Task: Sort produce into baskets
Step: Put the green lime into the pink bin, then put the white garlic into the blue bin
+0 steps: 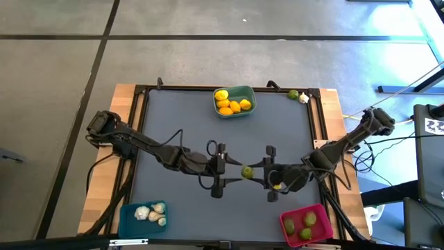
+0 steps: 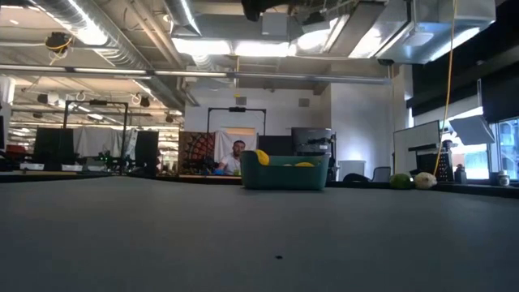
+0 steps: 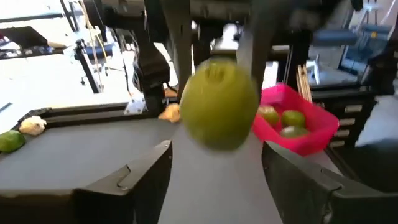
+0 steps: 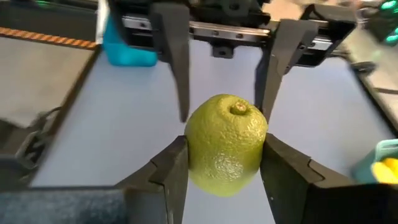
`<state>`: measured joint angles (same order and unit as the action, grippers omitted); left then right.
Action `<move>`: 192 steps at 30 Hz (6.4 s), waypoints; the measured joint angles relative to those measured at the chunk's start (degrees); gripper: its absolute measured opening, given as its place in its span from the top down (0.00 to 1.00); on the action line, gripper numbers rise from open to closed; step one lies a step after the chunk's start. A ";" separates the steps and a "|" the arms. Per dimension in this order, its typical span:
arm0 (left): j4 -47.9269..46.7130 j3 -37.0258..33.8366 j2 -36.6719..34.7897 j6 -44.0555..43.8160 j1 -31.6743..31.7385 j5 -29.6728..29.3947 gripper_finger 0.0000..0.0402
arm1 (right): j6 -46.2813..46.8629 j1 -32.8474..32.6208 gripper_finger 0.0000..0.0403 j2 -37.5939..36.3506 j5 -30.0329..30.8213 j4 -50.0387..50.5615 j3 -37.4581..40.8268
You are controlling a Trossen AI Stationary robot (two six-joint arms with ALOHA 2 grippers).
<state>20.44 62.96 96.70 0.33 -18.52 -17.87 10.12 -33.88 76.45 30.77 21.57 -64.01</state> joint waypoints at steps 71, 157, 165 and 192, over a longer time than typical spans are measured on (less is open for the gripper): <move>-6.55 0.04 0.01 -4.04 0.34 -0.80 0.38 | 60.00 -28.99 0.40 19.51 -30.38 31.04 0.00; -11.03 0.04 0.03 -7.46 1.04 -0.76 0.38 | 34.96 9.80 0.22 0.74 -29.55 55.19 18.21; -11.03 0.04 0.03 -7.34 1.04 -0.77 0.38 | 25.25 16.56 0.28 5.90 -31.70 53.64 18.80; -11.28 0.04 0.03 -7.05 1.20 -0.77 0.38 | 14.64 17.41 0.28 32.09 -38.98 54.29 19.06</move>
<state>9.16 63.00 96.73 -6.72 -17.32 -18.64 24.77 -16.47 108.54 -8.21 75.86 -44.95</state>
